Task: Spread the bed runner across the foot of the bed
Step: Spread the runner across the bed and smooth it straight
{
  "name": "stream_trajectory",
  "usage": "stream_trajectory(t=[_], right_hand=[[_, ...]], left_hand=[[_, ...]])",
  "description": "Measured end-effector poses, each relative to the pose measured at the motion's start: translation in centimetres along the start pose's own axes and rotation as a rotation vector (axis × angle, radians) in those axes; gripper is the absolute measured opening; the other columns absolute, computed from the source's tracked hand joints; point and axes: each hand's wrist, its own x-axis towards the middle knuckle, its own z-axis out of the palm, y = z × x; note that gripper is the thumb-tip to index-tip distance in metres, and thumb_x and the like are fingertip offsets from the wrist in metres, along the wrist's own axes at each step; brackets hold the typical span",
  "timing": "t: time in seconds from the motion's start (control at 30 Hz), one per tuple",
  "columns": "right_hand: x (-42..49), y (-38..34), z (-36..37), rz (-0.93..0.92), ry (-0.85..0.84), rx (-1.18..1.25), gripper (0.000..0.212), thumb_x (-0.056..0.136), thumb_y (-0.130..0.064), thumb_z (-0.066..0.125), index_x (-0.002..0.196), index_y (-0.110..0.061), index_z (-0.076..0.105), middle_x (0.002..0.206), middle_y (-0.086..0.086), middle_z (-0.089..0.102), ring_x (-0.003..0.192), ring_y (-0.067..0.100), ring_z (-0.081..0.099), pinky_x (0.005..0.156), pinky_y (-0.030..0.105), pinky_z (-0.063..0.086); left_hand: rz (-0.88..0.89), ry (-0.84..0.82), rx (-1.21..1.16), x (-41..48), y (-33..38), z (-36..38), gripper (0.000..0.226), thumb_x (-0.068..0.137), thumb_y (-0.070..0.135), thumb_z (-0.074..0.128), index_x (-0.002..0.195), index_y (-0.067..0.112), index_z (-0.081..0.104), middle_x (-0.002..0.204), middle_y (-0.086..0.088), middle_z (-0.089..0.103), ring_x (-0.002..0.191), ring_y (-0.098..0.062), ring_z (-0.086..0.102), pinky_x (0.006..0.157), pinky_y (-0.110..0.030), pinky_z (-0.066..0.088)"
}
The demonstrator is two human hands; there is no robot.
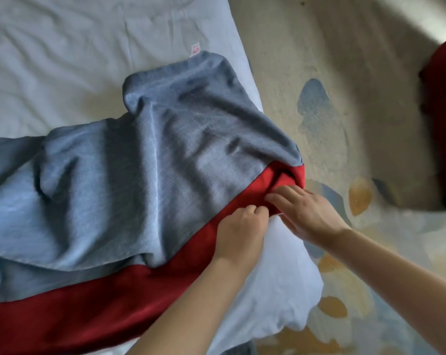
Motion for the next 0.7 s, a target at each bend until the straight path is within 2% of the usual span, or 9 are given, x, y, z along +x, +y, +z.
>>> stream_trajectory(t=[0.07, 0.2, 0.33, 0.5, 0.6, 0.7], right_hand=[[-0.3, -0.3, 0.3, 0.007, 0.028, -0.022, 0.03, 0.083, -0.019, 0.041, 0.098, -0.016, 0.066, 0.093, 0.0, 0.065, 0.08, 0.024, 0.062, 0.06, 0.034, 0.053], [-2.9, 0.5, 0.8, -0.012, -0.001, -0.025, 0.02, 0.073, -0.01, 0.04, 0.066, -0.012, 0.059, 0.061, 0.003, 0.054, 0.052, 0.026, 0.053, 0.039, 0.032, 0.042], [-6.6, 0.8, 0.8, 0.028, 0.002, -0.043, 0.022, 0.068, -0.006, 0.036, 0.062, -0.011, 0.056, 0.057, 0.004, 0.052, 0.049, 0.026, 0.053, 0.037, 0.031, 0.042], [-8.5, 0.1, 1.4, 0.042, 0.01, -0.059, 0.013, 0.066, 0.002, 0.059, 0.065, -0.011, 0.059, 0.058, 0.004, 0.052, 0.052, 0.027, 0.053, 0.04, 0.033, 0.044], [-10.6, 0.1, 1.5, 0.06, -0.034, -0.033, 0.024, 0.057, 0.004, 0.073, 0.059, -0.013, 0.056, 0.055, 0.002, 0.052, 0.049, 0.026, 0.053, 0.038, 0.029, 0.043], [-14.0, -0.8, 2.0, 0.068, -0.12, 0.006, 0.034, 0.047, 0.003, 0.08, 0.056, -0.016, 0.054, 0.052, -0.001, 0.05, 0.047, 0.023, 0.052, 0.037, 0.028, 0.043]], left_hand=[[0.016, 0.005, -0.027, -0.5, 1.1, 0.5, 0.035, 0.047, 0.009, 0.084, 0.076, 0.021, 0.068, 0.062, 0.004, 0.059, 0.051, -0.016, 0.059, 0.039, -0.022, 0.04], [0.029, -0.029, -0.012, -2.0, 3.3, 1.1, 0.035, 0.047, 0.012, 0.085, 0.073, 0.022, 0.066, 0.064, 0.005, 0.058, 0.053, -0.016, 0.059, 0.038, -0.023, 0.04], [-0.002, -0.066, 0.047, -3.5, 3.9, 1.7, 0.037, 0.043, 0.015, 0.088, 0.062, 0.022, 0.057, 0.062, 0.004, 0.056, 0.054, -0.018, 0.057, 0.037, -0.023, 0.037], [0.051, -0.056, 0.098, -3.9, 4.8, 2.2, 0.037, 0.04, 0.009, 0.087, 0.049, 0.019, 0.052, 0.052, 0.002, 0.053, 0.043, -0.019, 0.054, 0.034, -0.021, 0.029], [0.127, -0.09, 0.077, -4.4, 5.9, 2.5, 0.039, 0.035, 0.01, 0.088, 0.044, 0.017, 0.051, 0.047, 0.002, 0.051, 0.039, -0.019, 0.052, 0.033, -0.019, 0.028], [0.243, -0.186, 0.081, -6.1, 7.7, 3.3, 0.04, 0.027, 0.022, 0.089, 0.042, 0.017, 0.051, 0.045, 0.003, 0.049, 0.038, -0.014, 0.051, 0.032, -0.015, 0.028]])
